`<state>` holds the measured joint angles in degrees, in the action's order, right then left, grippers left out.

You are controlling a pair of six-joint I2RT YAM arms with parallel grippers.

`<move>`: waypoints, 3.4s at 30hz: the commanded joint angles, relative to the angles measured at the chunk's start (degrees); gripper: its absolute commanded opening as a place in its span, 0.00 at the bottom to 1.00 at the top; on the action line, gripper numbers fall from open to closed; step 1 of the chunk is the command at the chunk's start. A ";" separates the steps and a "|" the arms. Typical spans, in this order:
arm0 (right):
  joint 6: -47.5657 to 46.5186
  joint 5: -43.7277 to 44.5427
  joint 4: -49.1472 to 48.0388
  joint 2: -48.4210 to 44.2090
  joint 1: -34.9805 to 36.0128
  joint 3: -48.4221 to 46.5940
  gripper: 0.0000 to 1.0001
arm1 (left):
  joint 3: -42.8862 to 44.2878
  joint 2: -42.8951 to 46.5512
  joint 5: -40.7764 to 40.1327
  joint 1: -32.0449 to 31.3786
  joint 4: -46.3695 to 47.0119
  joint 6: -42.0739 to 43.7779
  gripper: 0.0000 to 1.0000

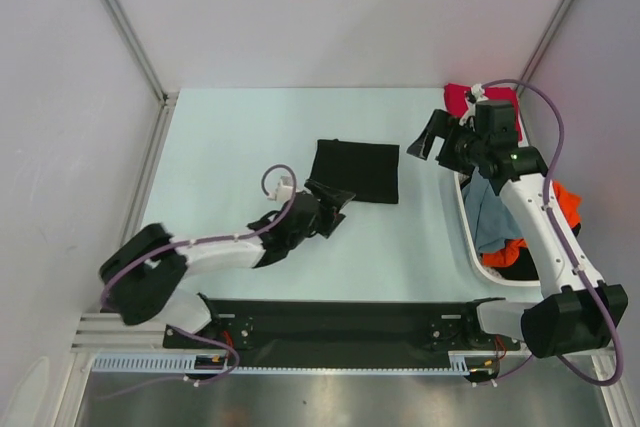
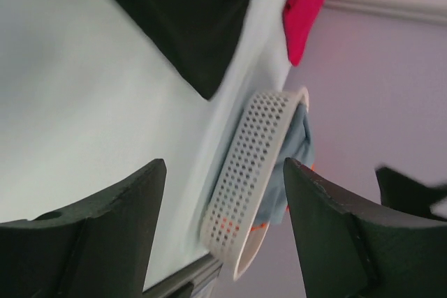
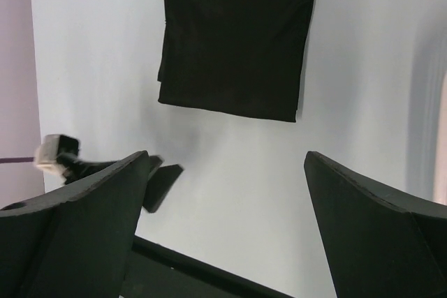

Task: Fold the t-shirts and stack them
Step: Neatly place the folded tshirt to the corner

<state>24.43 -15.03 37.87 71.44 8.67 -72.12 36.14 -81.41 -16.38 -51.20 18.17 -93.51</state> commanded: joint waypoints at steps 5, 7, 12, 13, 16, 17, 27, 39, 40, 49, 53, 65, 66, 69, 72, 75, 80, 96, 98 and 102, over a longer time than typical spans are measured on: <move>-1.75 1.40 1.68 -1.83 -0.84 -3.29 1.00 | 9.82 -17.10 -9.80 -2.41 5.99 -16.17 0.69; -2.54 1.32 1.68 -1.66 -1.11 -3.47 1.00 | 11.75 -20.80 -10.16 -2.33 5.47 -17.66 0.67; -2.80 1.05 1.16 0.36 -2.07 -3.64 1.00 | 15.36 -25.02 -11.21 -2.50 1.44 -19.16 0.66; -2.80 0.97 1.07 0.72 -2.16 -3.73 1.00 | 15.71 -25.20 -11.56 -2.85 0.99 -19.86 0.66; -2.28 0.35 0.02 2.39 -2.34 -4.69 1.00 | 16.67 -26.87 -12.09 -3.03 -0.50 -21.97 0.66; -1.93 0.00 -0.25 2.91 -2.34 -4.87 1.00 | 17.03 -27.31 -12.09 -3.03 -1.12 -22.58 0.66; -1.75 -0.53 -0.43 9.68 -2.25 -10.41 1.00 | 22.12 -32.76 -12.36 -2.68 -4.63 -24.88 0.63; -2.01 0.00 -0.08 15.04 -2.69 -12.34 1.00 | 27.67 -36.98 -11.75 -1.62 -8.51 -25.05 0.54; -2.19 -0.09 -0.07 15.65 -2.78 -12.43 1.00 | 28.36 -37.59 -11.57 -1.45 -8.59 -24.61 0.54; -3.15 -3.95 -0.16 21.71 -4.18 -14.37 1.00 | 30.31 -39.44 -10.60 -0.66 -8.07 -23.73 0.46; -3.86 -8.43 0.02 24.88 -5.06 -14.54 1.00 | 29.16 -38.39 -10.16 0.05 -5.35 -22.24 0.30; -7.47 -23.02 2.83 41.83 -6.29 -23.15 1.00 | 28.28 -33.21 -6.74 3.21 -1.56 -16.00 0.06; -7.20 -23.81 2.83 42.98 -6.21 -23.85 1.00 | 28.37 -33.03 -6.65 3.39 -1.65 -16.00 0.06; -6.15 -25.31 2.56 46.14 -6.12 -26.49 1.00 | 28.63 -32.06 -6.21 3.91 -1.47 -16.00 0.05; -5.71 -26.28 2.73 48.87 -5.94 -28.25 1.00 | 28.81 -31.27 -5.94 4.44 -1.04 -16.08 0.04; -4.92 -28.12 3.53 51.07 -5.94 -29.57 1.00 | 29.16 -30.92 -5.77 4.79 -0.95 -16.26 0.03; -1.93 -32.08 1.16 54.59 -5.85 -29.66 1.00 | 29.60 -31.27 -5.33 5.23 -0.77 -16.61 0.02; 0.18 -34.10 0.89 58.37 -5.50 -28.61 1.00 | 30.65 -29.34 -4.98 5.67 -0.68 -16.44 0.00; 0.53 -34.37 0.63 58.90 -5.33 -28.61 0.99 | 31.18 -29.51 -4.98 5.76 -0.68 -16.35 0.00; 1.50 -34.72 -0.68 59.78 -4.98 -28.43 0.99 | 30.92 -29.25 -5.24 5.76 -0.95 -16.52 0.00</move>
<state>24.45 -47.68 38.74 130.56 3.16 -99.55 65.23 -113.99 -20.73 -45.93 15.81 -110.54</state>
